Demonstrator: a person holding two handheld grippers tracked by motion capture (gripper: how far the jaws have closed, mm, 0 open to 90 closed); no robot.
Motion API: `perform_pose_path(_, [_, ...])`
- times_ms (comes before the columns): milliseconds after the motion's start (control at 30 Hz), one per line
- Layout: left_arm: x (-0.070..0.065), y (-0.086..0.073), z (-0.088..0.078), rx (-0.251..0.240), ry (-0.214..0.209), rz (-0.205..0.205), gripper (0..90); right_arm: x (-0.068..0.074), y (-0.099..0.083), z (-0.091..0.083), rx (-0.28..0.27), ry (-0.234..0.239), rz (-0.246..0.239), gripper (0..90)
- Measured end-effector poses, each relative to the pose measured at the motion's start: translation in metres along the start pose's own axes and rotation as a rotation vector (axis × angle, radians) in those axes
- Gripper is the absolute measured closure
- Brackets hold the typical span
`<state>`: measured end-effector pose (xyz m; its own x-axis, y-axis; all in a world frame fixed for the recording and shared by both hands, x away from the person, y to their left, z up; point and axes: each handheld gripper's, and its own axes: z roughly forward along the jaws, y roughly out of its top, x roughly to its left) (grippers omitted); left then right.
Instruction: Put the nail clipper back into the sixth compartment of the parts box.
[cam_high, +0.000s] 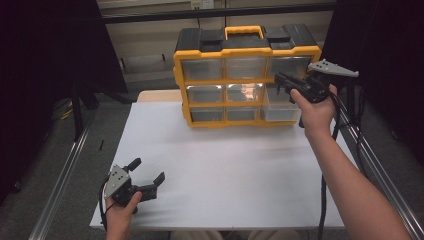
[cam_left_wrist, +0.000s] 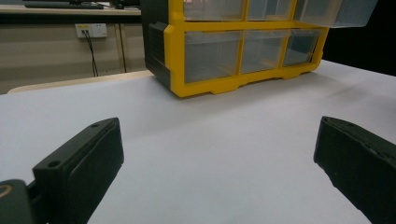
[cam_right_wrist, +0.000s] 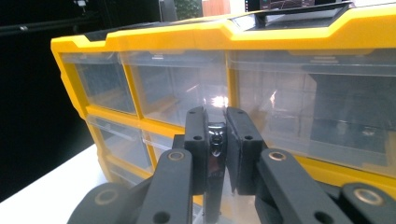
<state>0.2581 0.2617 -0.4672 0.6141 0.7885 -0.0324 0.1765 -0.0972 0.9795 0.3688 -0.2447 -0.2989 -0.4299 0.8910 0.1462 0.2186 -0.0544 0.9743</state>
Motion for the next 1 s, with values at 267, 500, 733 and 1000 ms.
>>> perform_pose_path(267, [0.001,0.0,0.0,-0.004,0.013,-0.011,1.6,-0.004,-0.005,-0.001,0.008,-0.015,0.002,80.4])
perform_pose_path(500, [0.001,0.0,0.0,-0.005,0.013,-0.017,1.7,-0.009,-0.01,-0.002,0.014,-0.031,0.012,80.3])
perform_pose_path(733, [0.001,0.0,0.0,0.0,0.021,-0.01,1.7,-0.013,-0.013,-0.003,0.023,-0.04,0.012,80.3])
perform_pose_path(1000, [0.001,0.0,0.0,-0.001,0.022,-0.01,1.7,-0.015,-0.016,-0.002,0.025,-0.047,0.014,80.3])
